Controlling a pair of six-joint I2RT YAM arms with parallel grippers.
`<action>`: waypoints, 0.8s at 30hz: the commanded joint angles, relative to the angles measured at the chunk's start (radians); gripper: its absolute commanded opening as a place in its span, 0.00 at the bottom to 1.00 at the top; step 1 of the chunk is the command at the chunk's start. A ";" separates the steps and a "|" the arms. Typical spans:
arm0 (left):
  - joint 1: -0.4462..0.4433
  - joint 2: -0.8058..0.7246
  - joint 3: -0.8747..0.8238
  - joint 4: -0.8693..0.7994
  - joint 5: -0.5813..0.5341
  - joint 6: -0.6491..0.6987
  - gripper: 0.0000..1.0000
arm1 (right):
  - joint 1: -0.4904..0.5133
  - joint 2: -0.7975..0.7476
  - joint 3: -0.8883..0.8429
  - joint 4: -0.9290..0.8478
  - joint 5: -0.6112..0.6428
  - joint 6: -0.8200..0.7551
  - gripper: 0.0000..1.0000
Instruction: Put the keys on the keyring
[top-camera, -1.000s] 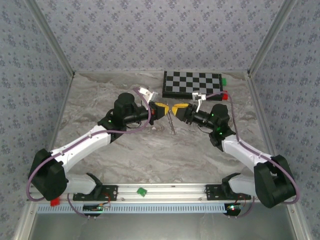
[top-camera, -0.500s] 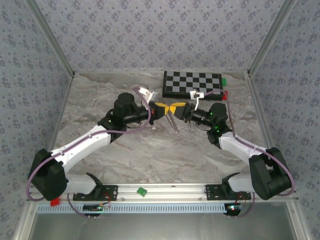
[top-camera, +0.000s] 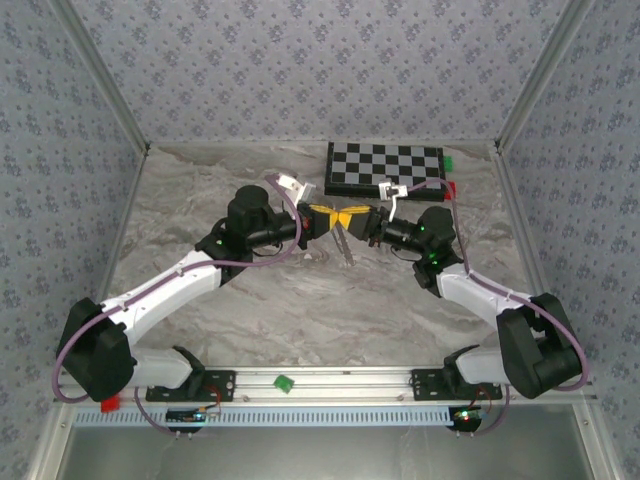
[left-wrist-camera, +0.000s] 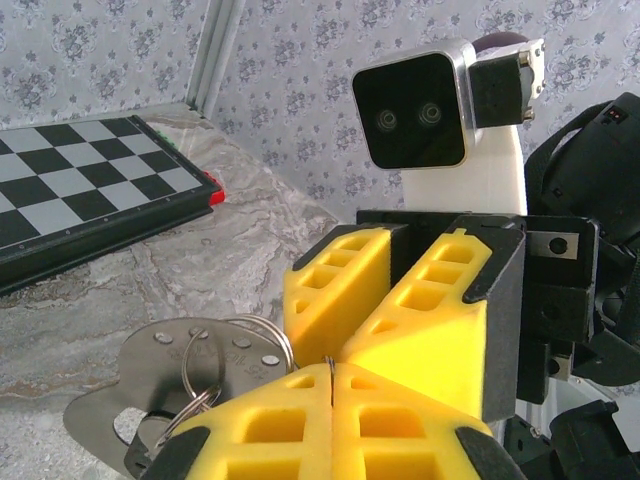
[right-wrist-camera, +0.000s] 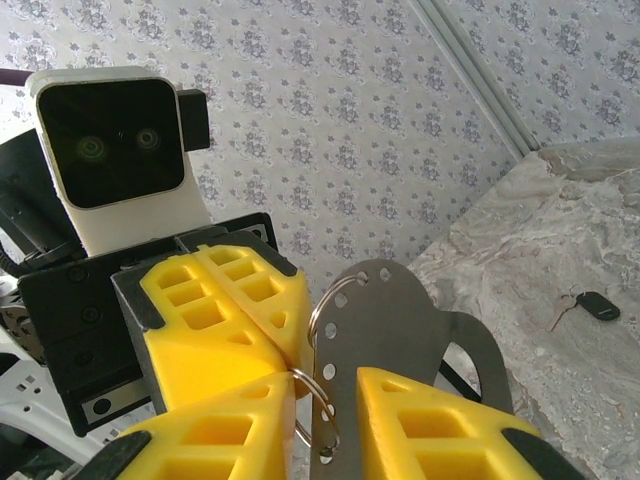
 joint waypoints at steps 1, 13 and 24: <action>0.007 -0.037 0.003 0.071 0.010 -0.014 0.00 | 0.006 0.005 -0.013 0.040 -0.038 0.003 0.22; 0.011 -0.019 -0.003 0.086 0.045 -0.028 0.00 | 0.008 -0.004 -0.014 0.078 -0.044 0.017 0.18; 0.015 -0.018 -0.013 0.086 0.049 -0.027 0.00 | 0.010 -0.009 -0.012 0.088 -0.050 0.013 0.02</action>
